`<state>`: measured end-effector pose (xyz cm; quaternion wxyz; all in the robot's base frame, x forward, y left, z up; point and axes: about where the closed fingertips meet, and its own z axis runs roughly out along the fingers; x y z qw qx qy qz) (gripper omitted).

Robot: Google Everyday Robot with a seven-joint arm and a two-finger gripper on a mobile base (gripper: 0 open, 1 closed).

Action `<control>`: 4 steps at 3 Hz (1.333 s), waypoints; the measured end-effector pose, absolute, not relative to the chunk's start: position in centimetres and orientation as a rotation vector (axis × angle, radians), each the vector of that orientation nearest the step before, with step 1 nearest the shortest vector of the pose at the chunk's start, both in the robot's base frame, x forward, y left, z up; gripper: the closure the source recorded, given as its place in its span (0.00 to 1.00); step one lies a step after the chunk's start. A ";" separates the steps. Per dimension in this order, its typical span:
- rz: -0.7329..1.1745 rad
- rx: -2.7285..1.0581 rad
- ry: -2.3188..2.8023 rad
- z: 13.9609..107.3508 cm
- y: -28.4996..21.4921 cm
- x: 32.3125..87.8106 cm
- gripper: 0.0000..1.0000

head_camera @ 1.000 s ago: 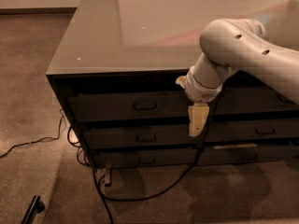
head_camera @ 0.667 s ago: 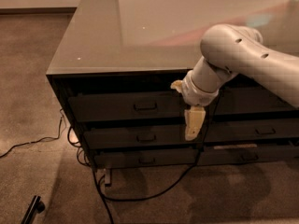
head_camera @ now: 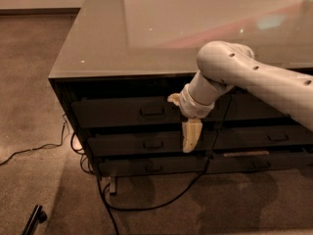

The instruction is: Open top drawer

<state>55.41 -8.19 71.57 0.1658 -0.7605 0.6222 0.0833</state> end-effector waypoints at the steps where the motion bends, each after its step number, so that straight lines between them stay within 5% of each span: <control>1: 0.192 -2.211 1.751 69.8 -6.9 58.0 0.00; 4: 0.038 -2.290 1.753 68.2 -6.0 63.4 0.00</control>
Offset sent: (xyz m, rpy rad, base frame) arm 0.0968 0.0288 -0.0274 -0.1564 -0.1127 0.0792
